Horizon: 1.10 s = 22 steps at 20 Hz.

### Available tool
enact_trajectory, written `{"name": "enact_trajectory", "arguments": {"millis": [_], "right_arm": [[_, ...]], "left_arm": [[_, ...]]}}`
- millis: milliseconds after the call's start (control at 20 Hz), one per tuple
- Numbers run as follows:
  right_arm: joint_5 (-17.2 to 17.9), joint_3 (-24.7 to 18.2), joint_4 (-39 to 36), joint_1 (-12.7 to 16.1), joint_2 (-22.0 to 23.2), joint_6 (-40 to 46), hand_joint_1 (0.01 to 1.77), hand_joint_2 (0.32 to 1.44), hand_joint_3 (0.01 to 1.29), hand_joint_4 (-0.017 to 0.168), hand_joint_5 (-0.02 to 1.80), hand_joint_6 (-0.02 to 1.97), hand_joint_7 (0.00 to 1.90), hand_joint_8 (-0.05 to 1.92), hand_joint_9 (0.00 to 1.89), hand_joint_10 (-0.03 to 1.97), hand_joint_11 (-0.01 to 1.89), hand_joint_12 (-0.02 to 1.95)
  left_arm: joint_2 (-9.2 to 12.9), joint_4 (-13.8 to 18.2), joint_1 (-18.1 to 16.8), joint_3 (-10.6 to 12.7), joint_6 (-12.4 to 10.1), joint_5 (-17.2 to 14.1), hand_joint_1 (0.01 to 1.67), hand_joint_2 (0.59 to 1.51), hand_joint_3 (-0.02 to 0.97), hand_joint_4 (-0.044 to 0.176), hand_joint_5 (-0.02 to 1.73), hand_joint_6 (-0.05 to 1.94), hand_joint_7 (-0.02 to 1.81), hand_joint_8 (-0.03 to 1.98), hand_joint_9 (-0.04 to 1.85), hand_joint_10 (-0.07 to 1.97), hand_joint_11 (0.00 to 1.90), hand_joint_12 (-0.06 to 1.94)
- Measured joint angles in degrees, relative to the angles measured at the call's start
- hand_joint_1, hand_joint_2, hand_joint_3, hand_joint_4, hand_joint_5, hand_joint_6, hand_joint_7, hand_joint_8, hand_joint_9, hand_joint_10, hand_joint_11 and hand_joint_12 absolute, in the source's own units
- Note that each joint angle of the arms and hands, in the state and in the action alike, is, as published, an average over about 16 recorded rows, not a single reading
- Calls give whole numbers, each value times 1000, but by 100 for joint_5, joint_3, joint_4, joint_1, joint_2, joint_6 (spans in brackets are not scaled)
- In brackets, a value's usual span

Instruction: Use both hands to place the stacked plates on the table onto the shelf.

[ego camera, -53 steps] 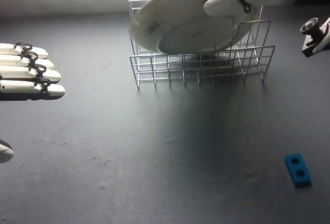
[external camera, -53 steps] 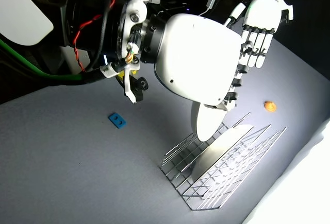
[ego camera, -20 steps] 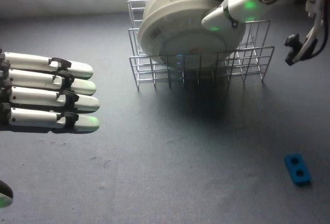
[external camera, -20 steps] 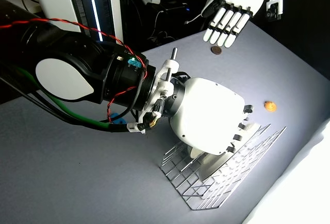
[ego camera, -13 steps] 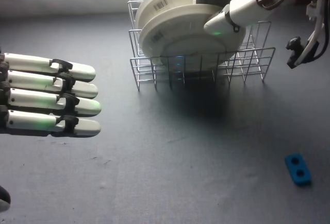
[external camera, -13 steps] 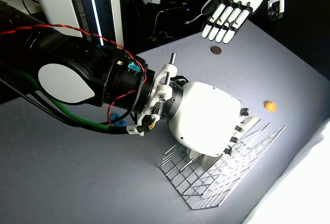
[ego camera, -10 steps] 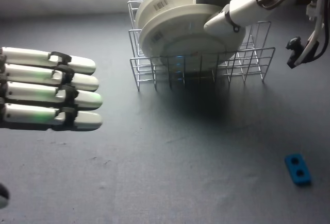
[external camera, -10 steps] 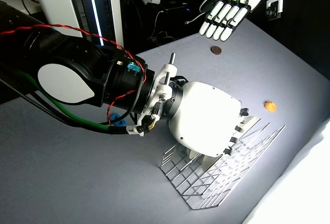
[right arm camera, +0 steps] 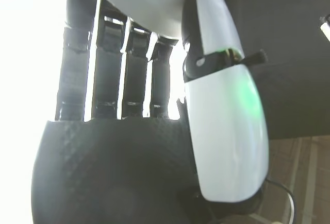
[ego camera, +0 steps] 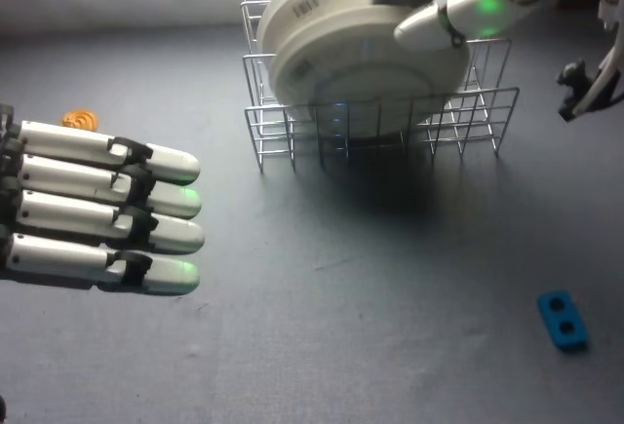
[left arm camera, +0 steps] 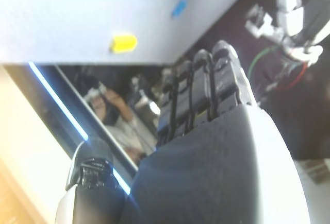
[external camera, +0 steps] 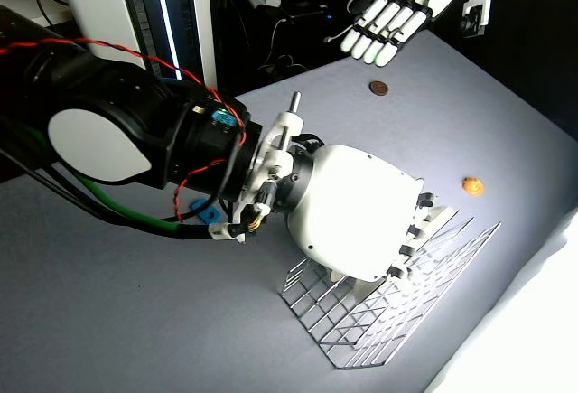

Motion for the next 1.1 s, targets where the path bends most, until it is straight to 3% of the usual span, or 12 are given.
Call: {"name": "enact_trajectory", "arguments": {"millis": [350,500,850,1100], "right_arm": [[67,-212,2,139,172,-70,1112,1007,16,-3,824,162,913,70,905,122,467,1138],[108,-394,1,229,307,-172,1098,991,16,-2,803,35,881,28,873,71,402,1133],[97,-1126,0,350,975,-578,1076,977,15,-2,716,26,787,19,799,26,290,1135],[75,-1729,0,271,1657,-896,1047,972,15,-2,677,26,761,19,780,23,271,1114]], "left_arm": [[-62,44,-42,-27,167,24,18,1214,8,-1,139,8,100,14,75,6,28,14],[-58,61,-52,-26,151,77,17,1214,8,-1,142,7,101,14,76,6,31,9],[-71,330,-167,92,-73,73,17,1214,8,-1,141,8,98,14,73,7,28,8],[-96,530,-336,159,-309,10,16,1215,8,-1,152,8,118,15,91,9,27,44]]}}
